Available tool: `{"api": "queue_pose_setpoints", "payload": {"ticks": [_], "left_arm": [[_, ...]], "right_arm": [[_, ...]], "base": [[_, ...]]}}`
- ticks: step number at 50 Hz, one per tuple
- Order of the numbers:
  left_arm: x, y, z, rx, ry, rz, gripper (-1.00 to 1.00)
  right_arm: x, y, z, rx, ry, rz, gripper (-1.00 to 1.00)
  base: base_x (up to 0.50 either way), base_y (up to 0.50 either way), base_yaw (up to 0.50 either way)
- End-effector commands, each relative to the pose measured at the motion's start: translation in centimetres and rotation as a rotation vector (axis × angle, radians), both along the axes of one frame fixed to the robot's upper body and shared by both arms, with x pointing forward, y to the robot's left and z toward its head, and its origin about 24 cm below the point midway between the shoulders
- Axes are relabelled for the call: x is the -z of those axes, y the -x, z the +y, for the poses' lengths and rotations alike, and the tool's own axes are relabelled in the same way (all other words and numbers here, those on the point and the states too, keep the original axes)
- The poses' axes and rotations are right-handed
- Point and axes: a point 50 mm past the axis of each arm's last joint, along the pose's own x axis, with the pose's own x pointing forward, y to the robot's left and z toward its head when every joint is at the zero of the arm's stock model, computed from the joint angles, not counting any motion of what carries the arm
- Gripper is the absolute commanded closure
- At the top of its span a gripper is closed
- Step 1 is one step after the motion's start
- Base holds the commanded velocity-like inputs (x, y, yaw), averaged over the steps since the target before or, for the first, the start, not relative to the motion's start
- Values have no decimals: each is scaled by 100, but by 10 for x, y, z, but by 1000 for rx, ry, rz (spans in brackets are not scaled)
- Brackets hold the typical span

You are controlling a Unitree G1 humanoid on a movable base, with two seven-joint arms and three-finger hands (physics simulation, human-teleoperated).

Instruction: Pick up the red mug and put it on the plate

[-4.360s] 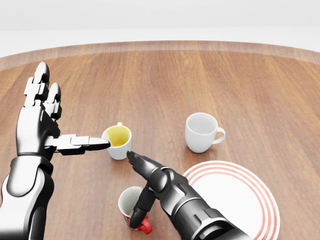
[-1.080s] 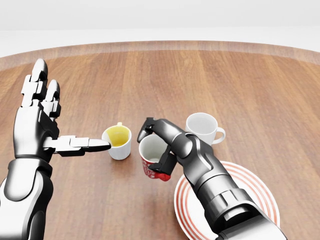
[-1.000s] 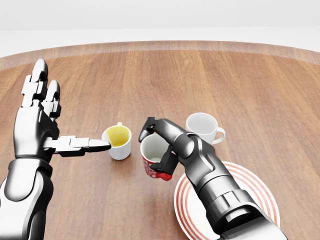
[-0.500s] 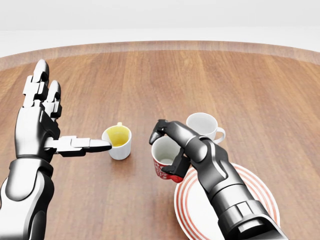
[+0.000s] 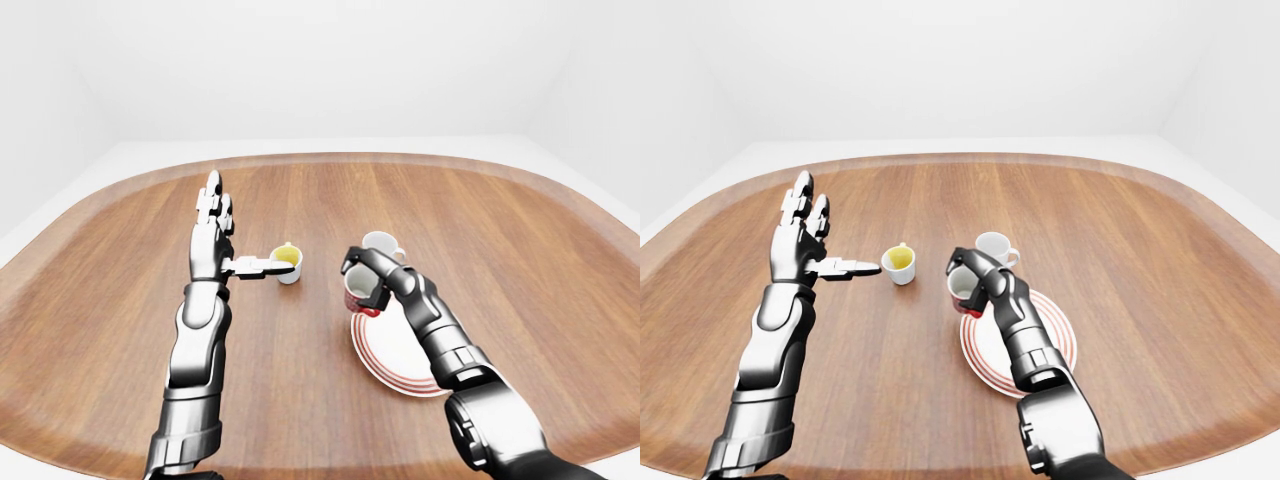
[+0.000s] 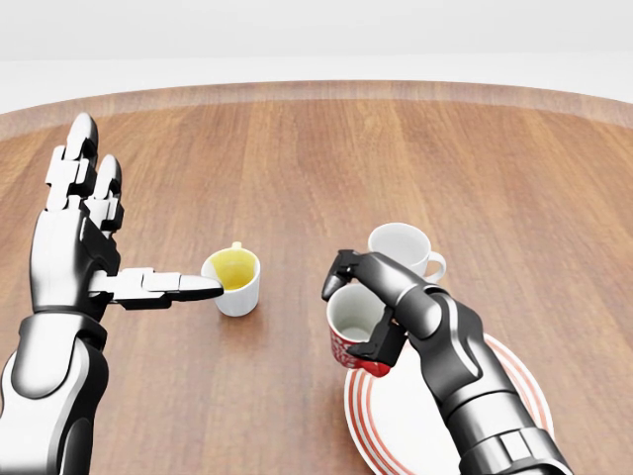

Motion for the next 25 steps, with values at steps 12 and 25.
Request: {"api": "queue_pose_setpoints", "payload": {"ticks": [12, 25], "left_arm": [[-5, 2, 0, 0, -2, -25, -100], [-4, 2, -2, 2, -4, -19, -100]], "right_arm": [[12, 16, -31, 57, 18, 7, 100], [19, 26, -49, 96, 18, 17, 100]], "base": [[0, 0, 0], [0, 0, 0]]}}
